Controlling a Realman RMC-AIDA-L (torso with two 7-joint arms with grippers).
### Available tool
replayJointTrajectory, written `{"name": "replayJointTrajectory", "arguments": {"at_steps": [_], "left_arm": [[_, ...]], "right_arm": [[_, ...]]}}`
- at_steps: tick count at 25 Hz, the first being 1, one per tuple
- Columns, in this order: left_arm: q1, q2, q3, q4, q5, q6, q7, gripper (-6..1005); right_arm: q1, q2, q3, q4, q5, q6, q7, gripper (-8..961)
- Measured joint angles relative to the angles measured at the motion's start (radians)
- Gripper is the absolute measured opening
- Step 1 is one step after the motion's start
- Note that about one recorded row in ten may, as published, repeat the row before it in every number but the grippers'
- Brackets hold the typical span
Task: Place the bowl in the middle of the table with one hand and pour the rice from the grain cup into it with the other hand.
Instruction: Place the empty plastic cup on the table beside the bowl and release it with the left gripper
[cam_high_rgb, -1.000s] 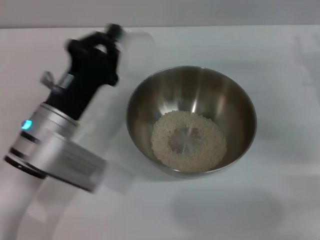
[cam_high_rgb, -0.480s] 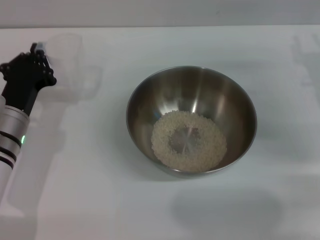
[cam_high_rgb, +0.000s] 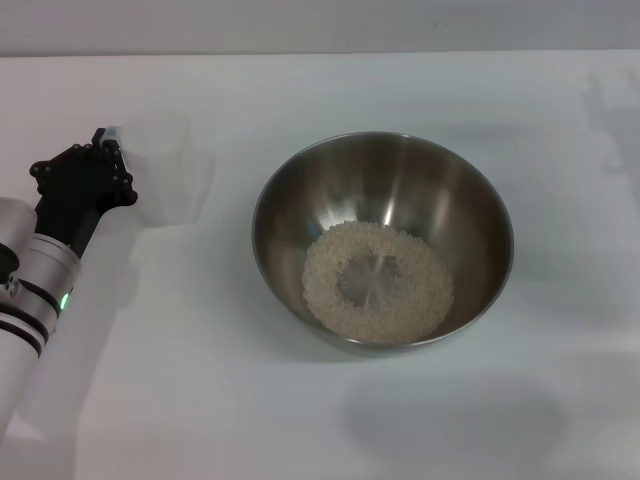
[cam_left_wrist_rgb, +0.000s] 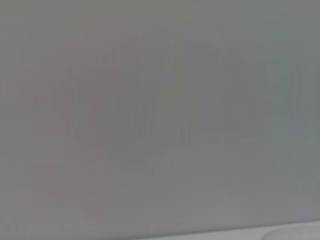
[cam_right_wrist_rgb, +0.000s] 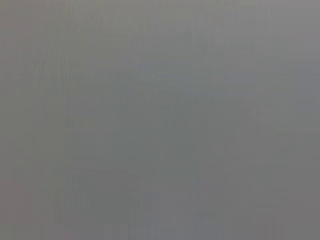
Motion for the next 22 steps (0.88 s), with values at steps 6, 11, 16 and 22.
{"name": "replayJointTrajectory", "arguments": {"at_steps": [6,11,16,22], "left_arm": [[0.000,0.000,0.000,0.010,0.000,-0.025,-0.001,29],[0.008,0.000,0.000,0.007,0.005,-0.030,-0.009,30],[0.012,0.000,0.002,0.001,0.006,-0.030,-0.012,41],[0.012,0.000,0.023,-0.001,0.003,-0.035,-0.013,63]], "right_arm": [[-0.005,0.002,-0.001,0.004,0.000,-0.026,0.000,551],[-0.009,0.003,-0.007,0.006,0.000,-0.033,0.000,551],[-0.014,0.004,-0.008,0.005,0.000,-0.034,0.001,552],[-0.019,0.005,-0.009,0.005,-0.002,-0.043,0.002,552]]}}
